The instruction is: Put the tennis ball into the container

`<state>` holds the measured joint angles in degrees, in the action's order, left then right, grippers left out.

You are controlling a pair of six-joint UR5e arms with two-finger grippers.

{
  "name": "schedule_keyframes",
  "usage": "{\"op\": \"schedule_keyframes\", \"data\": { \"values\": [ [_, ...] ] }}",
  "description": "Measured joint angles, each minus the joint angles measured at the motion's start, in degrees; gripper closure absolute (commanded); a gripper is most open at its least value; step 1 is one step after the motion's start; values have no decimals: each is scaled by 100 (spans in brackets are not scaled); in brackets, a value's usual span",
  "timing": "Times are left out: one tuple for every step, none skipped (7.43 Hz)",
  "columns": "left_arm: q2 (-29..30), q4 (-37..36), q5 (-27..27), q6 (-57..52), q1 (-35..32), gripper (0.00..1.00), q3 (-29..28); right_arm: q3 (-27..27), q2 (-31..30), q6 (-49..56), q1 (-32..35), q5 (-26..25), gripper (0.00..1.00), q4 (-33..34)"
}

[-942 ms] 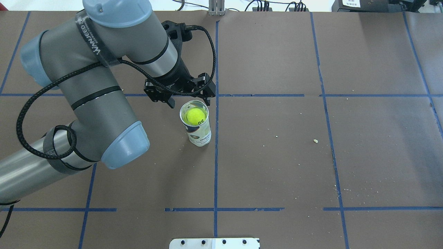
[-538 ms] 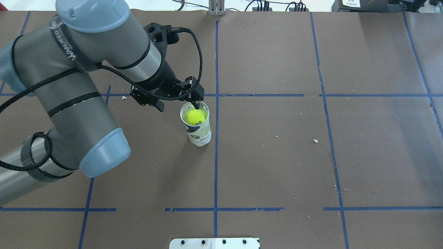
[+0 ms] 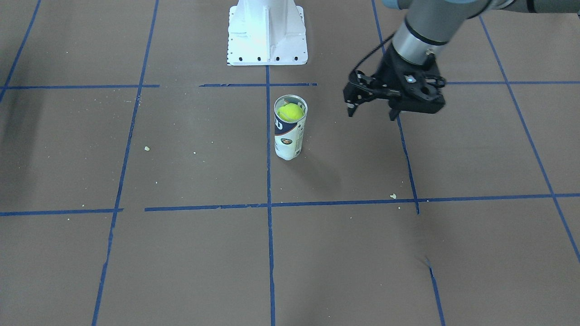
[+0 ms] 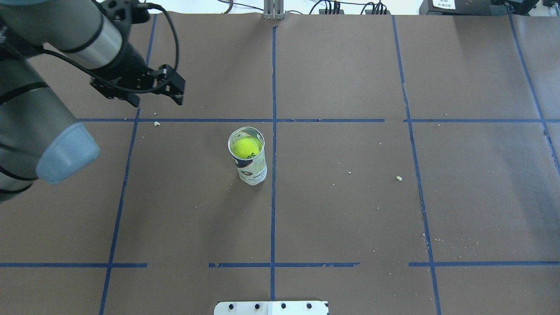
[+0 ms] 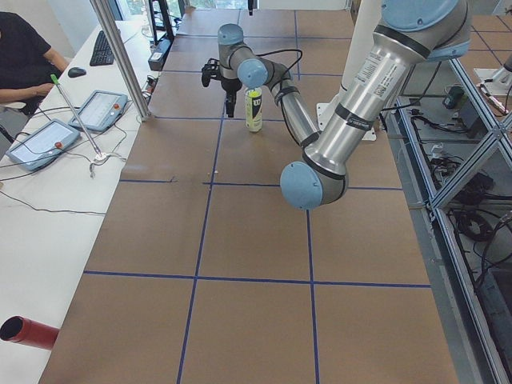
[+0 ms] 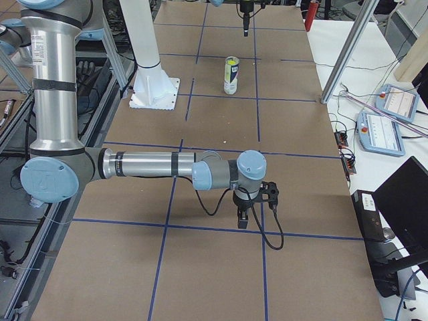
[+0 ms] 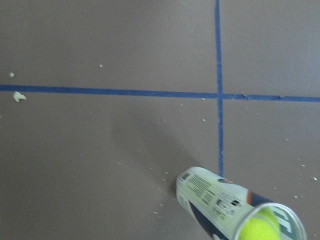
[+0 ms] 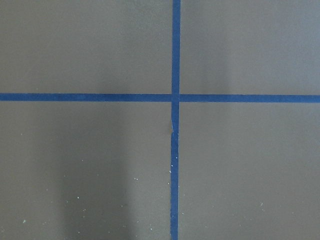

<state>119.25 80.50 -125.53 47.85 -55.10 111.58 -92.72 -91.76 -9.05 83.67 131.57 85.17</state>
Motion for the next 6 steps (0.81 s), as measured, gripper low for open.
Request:
{"op": "schedule_keyframes", "data": {
  "values": [
    [-403, 23, -67, -786, -510, 0, -155, 0, 0, 0, 0, 0, 0, 0],
    [-783, 38, -161, -1702, -1086, 0, -446, 0, 0, 0, 0, 0, 0, 0],
    [-1169, 66, -216, -2691, -1671, 0, -778, 0, 0, 0, 0, 0, 0, 0],
    [-1606, 262, -231, -3516, -2187, 0, -1073, 0, 0, 0, 0, 0, 0, 0],
    [-2158, 810, -230, -4052, -2627, 0, -1332, 0, 0, 0, 0, 0, 0, -1],
    [-2653, 1442, -232, -4329, -2949, 0, -1543, 0, 0, 0, 0, 0, 0, 0]
  ]
}}
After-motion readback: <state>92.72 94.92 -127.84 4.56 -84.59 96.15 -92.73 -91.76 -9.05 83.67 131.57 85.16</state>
